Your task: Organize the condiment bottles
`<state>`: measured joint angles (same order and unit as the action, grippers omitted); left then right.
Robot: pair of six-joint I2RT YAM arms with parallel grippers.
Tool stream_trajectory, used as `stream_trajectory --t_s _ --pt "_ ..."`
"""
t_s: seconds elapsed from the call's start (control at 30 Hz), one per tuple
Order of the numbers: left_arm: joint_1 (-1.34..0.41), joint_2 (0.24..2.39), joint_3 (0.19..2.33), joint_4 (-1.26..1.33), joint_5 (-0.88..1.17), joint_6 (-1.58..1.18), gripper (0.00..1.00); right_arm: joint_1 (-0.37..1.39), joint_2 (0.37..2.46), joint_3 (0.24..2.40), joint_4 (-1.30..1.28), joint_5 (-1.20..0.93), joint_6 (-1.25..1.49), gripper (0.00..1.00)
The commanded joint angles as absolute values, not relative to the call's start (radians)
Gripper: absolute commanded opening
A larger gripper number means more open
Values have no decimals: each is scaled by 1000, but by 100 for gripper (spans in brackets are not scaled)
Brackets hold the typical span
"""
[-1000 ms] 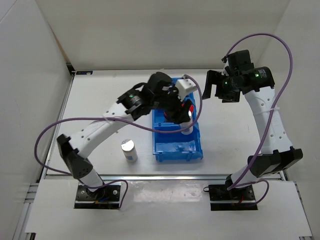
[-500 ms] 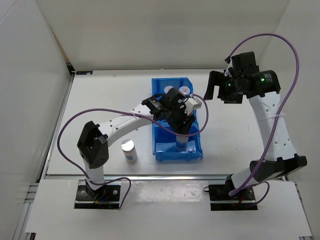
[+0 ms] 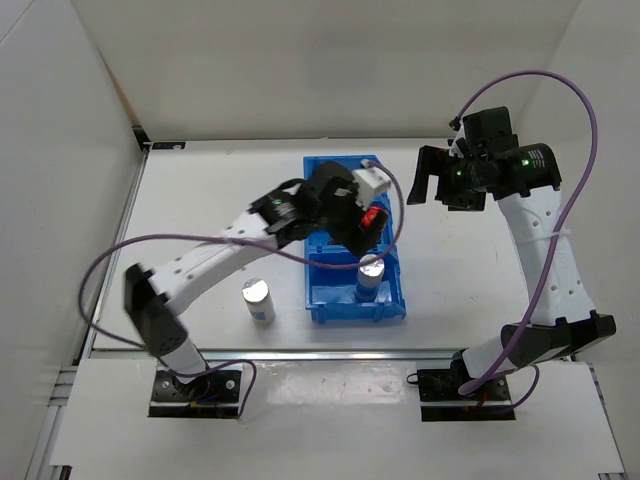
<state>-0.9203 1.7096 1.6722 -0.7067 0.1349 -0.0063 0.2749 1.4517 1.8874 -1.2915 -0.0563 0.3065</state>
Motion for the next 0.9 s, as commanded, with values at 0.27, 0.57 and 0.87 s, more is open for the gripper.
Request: stream_trajectory --t_s 0.27,0.57,0.87 --pt "-785 1072 1281 -980 -67 -362 100 270 1492 1858 -1292 -132 318 100" --pt "-776 1042 1083 -1083 -149 -498 100 270 1555 1931 -1315 -175 327 100" --pt "-767 1077 1005 -1074 -192 -577 100 270 1583 1991 -1380 -175 316 100"
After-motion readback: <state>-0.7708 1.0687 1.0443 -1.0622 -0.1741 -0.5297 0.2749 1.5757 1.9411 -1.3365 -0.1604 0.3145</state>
